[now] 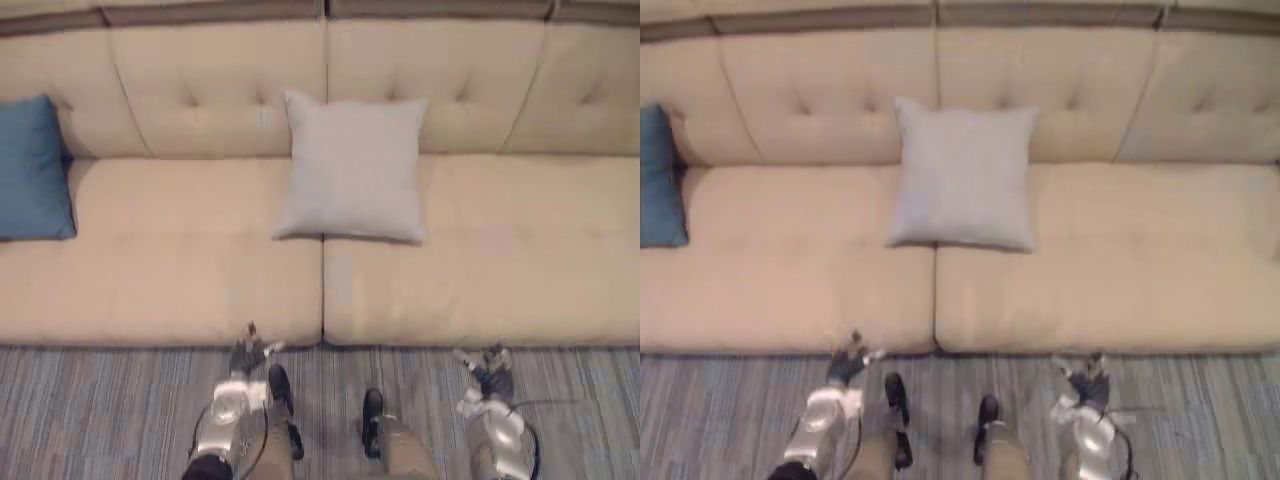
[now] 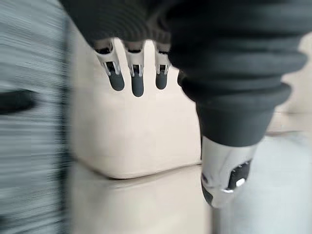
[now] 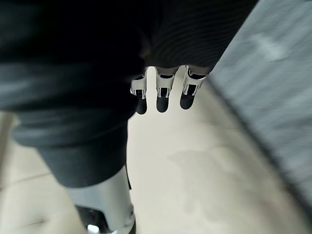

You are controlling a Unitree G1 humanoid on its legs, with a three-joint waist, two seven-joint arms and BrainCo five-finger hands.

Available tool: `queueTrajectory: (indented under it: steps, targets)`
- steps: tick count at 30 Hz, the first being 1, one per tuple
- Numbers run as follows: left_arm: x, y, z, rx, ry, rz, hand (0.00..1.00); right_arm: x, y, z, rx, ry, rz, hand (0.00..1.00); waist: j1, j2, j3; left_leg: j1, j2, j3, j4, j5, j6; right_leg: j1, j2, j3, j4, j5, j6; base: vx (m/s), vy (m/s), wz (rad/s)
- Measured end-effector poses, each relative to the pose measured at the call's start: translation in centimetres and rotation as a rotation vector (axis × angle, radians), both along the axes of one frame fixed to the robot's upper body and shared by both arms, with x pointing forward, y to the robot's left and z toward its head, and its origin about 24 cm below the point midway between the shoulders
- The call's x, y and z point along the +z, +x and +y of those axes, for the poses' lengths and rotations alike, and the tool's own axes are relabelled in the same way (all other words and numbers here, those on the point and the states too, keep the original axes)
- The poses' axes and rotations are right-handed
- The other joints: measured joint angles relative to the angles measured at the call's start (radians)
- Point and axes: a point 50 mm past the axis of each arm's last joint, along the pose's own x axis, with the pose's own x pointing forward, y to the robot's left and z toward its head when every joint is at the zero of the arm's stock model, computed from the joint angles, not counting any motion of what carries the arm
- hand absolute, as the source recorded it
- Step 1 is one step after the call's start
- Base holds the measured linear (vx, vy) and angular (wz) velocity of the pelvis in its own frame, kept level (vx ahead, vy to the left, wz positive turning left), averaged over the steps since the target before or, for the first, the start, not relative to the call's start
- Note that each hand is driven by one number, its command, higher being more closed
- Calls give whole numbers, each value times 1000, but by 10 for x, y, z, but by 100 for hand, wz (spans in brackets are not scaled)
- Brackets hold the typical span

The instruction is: Pick up cushions and gather them together orderly.

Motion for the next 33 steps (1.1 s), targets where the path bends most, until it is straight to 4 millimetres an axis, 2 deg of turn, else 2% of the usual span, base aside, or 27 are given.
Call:
queueTrajectory:
  steps: [1, 5, 9, 12, 14, 17, 18, 20, 21, 22, 23, 24, 25, 27, 28, 29, 30, 31, 32, 33]
  targets:
    - [-9, -11, 0, -7, 10, 64, 0, -11, -9, 7, 23, 25, 66, 0, 1, 0, -8, 27, -2, -1, 0, -8, -2, 29, 0, 0, -21, 2, 3, 80, 10, 1]
    - [-24, -33, -2, -31, 28, 183, 0, -32, -27, 20, 89, 58, 217, 0, 2, 3, -28, 79, -10, -6, 0, -26, -3, 113, 1, -1, -87, 20, 10, 64, 8, 1]
    - [-26, -35, 0, -39, 42, 202, 0, -37, -30, 22, 102, 69, 263, 0, -5, 3, -30, 100, -21, -18, 0, -28, -1, 160, -3, -1, -129, 39, 20, 69, 15, 7]
    - [-26, -35, 5, -47, 65, 204, 0, -37, -21, 25, 130, 64, 265, 0, -4, -1, -29, 119, -24, -12, 0, -28, -1, 181, -3, 11, -147, 56, 20, 45, 8, -16]
    - [-23, -29, 9, -28, 69, 187, 0, -31, -4, 26, 153, 52, 225, 0, -3, -4, -20, 131, -22, 13, 0, -30, 2, 169, -1, 44, -133, 64, 22, -18, 12, -37]
    - [-19, -19, 9, -27, 75, 161, 0, -26, 11, 29, 195, 30, 196, 0, 1, -15, -2, 114, -21, 28, 26, -46, 12, 132, -6, 57, -77, 64, 23, -70, 8, -23]
    - [-14, -7, 7, -31, 71, 126, 0, -23, 15, 31, 219, 19, 184, 0, 3, -19, 8, 81, -1, 27, 75, -81, 31, 114, -15, 68, -44, 56, 32, -107, 0, -2]
    - [-10, -1, 5, -23, 65, 100, 0, -22, 19, 35, 236, 18, 177, 0, 3, -16, 19, 68, 4, 22, 98, -81, 35, 57, -29, 56, 191, -24, 36, -85, -9, 20]
    - [-8, 0, 5, -19, 63, 83, 0, -25, 14, 36, 237, 24, 193, 0, 3, -20, 19, 54, 1, -3, 132, -82, 44, 42, -52, 53, 402, -76, 60, -120, -100, 56]
    - [-8, -1, 8, 4, 59, 79, 0, -26, 12, 37, 247, 24, 201, 0, 5, -26, 15, 34, 1, -22, 162, -81, 46, 60, -71, 57, 508, -90, 83, -102, -100, 56]
    - [-8, -2, 10, 19, 56, 78, 0, -26, 12, 39, 254, 22, 203, 0, 8, -30, 12, 23, 1, -28, 175, -77, 47, 69, -78, 60, 530, -94, 91, -161, -194, 41]
    - [-8, -6, 16, 59, 56, 84, 0, -26, 12, 42, 271, 20, 206, 0, 21, -48, 2, -24, 4, -33, 220, -65, 35, 96, -104, 75, 532, -90, 92, -174, -217, 17]
    - [-8, -5, 15, 90, 42, 83, 0, -24, 16, 39, 267, 8, 194, 0, 43, -49, 0, -68, 15, -34, 254, -47, 28, 109, -81, 70, 461, -147, 101, -223, -262, 6]
    - [-11, -9, 4, 106, 5, 96, 0, -21, 20, 32, 254, -15, 184, 0, 71, -8, 3, -104, 56, -32, 260, -26, 40, 121, -43, 34, 375, -183, 88, -208, -198, -11]
    - [-15, -14, -8, 99, -19, 115, 0, -17, 22, 28, 242, -33, 165, 0, 85, 4, -2, -138, 77, -31, 255, -10, 30, 124, -28, -11, 314, -234, 54, -304, -251, -13]
    - [-15, -14, -15, 76, -27, 122, 0, -14, 24, 26, 235, -47, 148, 0, 85, 11, -4, -158, 86, -31, 235, 15, 10, 120, -20, -37, 288, -277, 15, -318, -253, -4]
    - [-15, -11, -18, 63, -28, 118, 0, -13, 25, 25, 232, -51, 142, 0, 84, 19, 2, -161, 95, -31, 221, 19, 8, 117, -11, -50, 285, -283, 3, -283, -190, 25]
    - [-15, -10, -24, 42, -35, 122, 0, -13, 23, 26, 228, -51, 147, 0, 68, 33, 13, -153, 114, -27, 191, 2, -6, 124, 9, -80, 283, -273, -11, -273, -123, 52]
    - [-16, -10, -27, 33, -38, 126, 0, -19, 14, 30, 220, -34, 174, 0, 53, 16, 23, -143, 119, -24, 182, -41, -50, 138, 2, -106, 261, -258, -32, -272, -78, 52]
    - [-15, -9, -28, 32, -39, 124, 0, -21, 11, 34, 217, -21, 180, 0, 52, 7, 27, -143, 123, -21, 198, -44, -59, 142, -3, -115, 253, -250, -44, -246, -20, 22]
